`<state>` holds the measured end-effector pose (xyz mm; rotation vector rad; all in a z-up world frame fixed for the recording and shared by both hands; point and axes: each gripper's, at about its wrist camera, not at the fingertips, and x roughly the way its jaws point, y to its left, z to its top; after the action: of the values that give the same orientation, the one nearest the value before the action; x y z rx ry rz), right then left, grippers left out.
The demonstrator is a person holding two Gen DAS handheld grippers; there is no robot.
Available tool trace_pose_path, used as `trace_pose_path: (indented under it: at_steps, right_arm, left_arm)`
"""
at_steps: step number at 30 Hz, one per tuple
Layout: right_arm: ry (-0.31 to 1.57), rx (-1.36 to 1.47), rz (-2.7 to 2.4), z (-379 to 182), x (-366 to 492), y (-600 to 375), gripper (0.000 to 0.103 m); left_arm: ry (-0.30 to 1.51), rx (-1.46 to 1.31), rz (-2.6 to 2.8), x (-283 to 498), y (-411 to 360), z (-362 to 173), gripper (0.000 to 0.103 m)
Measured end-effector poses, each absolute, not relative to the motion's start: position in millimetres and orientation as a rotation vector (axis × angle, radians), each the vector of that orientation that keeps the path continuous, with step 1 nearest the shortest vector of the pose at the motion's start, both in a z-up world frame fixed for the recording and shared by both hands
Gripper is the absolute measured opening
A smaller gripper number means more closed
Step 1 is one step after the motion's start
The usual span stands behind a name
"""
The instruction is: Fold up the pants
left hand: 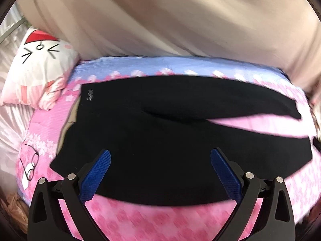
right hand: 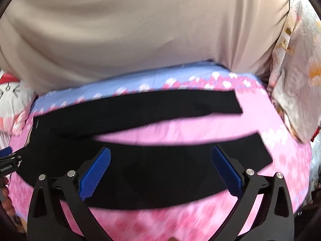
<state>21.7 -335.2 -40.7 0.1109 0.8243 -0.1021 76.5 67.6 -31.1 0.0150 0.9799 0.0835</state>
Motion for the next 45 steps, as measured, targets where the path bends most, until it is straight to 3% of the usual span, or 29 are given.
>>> trace_pose_path:
  at_steps: [5,11,14,21,23,26,29,37,45]
  right_arm:
    - [0.847,0.101,-0.097,-70,105,-437,0.098]
    - [0.971,0.314,-0.148,-136,192,-579,0.097]
    - [1.046,0.280,-0.100,-163,221,-601,0.084]
    - [1.094,0.240,-0.021,-195,257,-606,0.080]
    - [1.075,0.228,-0.009,-194,262,-605,0.051]
    - [1.060,0.266,-0.032,-194,267,-614,0.023]
    - [1.059,0.273,-0.023,-193,267,-618,0.015]
    - [1.051,0.243,-0.062,-194,269,-598,0.013]
    - [1.038,0.272,-0.133,-193,270,-592,0.017]
  left_arm:
    - [0.984,-0.080,0.156,116,114,-47,0.098]
    - [0.983,-0.186,0.177,153,140,-78,0.098]
    - [0.984,-0.237,0.226,164,146,-90,0.098]
    - [0.986,-0.202,0.275,182,150,-101,0.098]
    - [0.980,-0.208,0.285,188,157,-101,0.098]
    - [0.973,-0.203,0.293,199,177,-101,0.098]
    - [0.968,-0.200,0.323,214,212,-100,0.098]
    - [0.996,-0.162,0.423,281,339,-106,0.098]
    - [1.097,-0.208,0.259,321,382,-149,0.098]
